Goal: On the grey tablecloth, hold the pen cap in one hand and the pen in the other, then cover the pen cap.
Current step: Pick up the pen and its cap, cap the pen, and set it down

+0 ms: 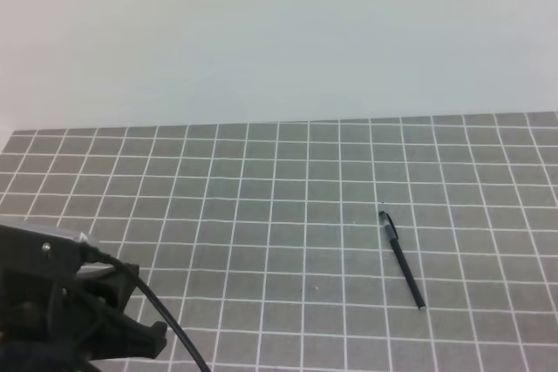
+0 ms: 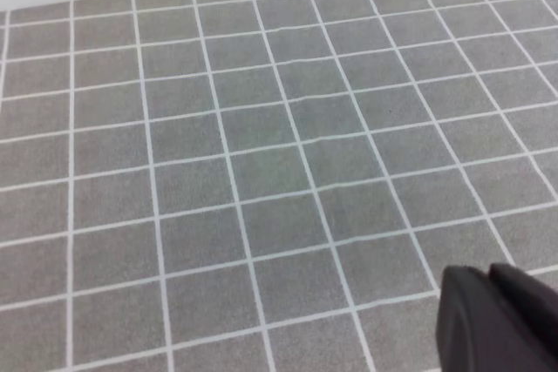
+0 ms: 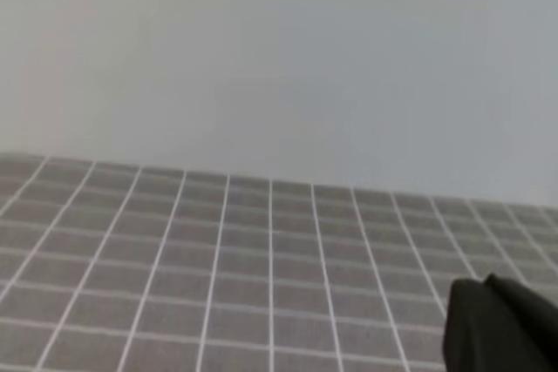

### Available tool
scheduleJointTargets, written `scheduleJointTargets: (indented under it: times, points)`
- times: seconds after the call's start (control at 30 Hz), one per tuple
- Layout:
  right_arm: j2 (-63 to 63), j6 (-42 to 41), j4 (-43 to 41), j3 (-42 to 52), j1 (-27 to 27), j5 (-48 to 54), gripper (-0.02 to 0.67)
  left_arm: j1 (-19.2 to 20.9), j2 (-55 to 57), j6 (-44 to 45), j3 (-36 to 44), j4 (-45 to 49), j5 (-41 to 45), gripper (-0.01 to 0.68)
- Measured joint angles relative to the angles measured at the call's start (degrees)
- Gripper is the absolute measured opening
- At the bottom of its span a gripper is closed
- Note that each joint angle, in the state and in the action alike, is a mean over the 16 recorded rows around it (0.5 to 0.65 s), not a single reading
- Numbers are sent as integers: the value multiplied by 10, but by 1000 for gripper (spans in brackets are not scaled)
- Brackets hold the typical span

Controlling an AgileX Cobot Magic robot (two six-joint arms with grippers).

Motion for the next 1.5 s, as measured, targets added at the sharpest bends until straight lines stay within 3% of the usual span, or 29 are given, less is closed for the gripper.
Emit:
scheduleJointTargets:
  times: [0.6, 1.5]
  points:
    - [-11, -40, 67, 60, 0, 97, -3, 0, 1, 3, 0, 0, 10, 1]
    - [-11, -49, 70, 60, 0, 100, -3, 3, -8, 14, 0, 1, 35, 1]
